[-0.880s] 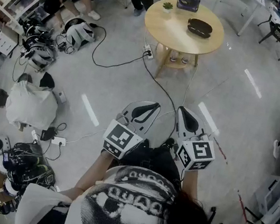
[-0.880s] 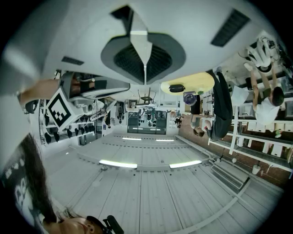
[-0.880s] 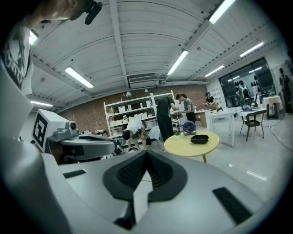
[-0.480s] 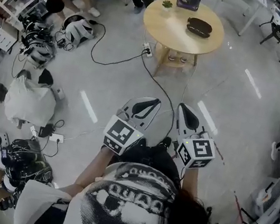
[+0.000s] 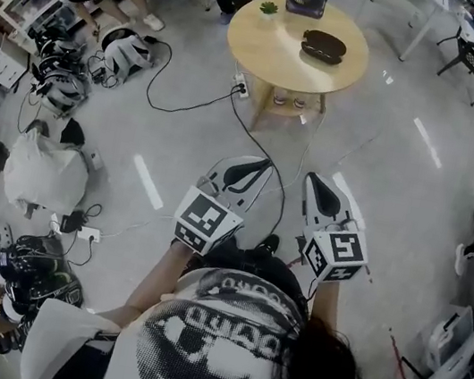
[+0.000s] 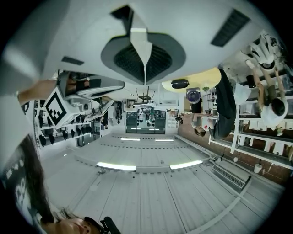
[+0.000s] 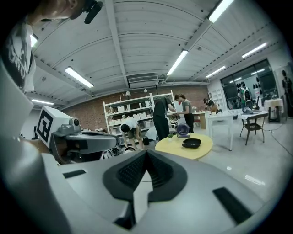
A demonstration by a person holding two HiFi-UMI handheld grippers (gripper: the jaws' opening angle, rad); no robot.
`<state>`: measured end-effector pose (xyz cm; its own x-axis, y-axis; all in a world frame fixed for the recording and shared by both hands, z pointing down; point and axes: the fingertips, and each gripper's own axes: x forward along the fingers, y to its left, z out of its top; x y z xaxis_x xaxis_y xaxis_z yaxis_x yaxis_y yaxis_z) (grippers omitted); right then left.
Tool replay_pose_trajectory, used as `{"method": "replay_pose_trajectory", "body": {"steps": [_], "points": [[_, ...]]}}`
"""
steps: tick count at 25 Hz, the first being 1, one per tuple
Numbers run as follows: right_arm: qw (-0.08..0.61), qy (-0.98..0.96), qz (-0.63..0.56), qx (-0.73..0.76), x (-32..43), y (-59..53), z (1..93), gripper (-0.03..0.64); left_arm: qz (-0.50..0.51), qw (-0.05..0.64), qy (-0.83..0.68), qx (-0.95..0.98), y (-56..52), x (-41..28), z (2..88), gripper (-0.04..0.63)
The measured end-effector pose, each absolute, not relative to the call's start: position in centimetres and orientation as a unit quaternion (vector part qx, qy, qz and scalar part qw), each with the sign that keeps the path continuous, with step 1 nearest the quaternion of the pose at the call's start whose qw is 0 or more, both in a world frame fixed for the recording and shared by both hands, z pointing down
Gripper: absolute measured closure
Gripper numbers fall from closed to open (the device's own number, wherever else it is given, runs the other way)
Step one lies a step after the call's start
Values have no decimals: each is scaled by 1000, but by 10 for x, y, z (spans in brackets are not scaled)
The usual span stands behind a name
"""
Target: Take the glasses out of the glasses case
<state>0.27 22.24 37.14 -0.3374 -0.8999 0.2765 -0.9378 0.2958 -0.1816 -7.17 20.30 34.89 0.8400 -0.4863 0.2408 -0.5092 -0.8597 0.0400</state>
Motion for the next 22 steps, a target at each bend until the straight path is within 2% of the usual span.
{"method": "replay_pose_trajectory", "body": {"steps": [11,22], "points": [[58,-807,156,566,57,221,381,621,113,55,-269,955,198,-16,360,575],[47,-814,171,553,66,205,390,621,128,51,-279,950,189,-11,360,575]]}}
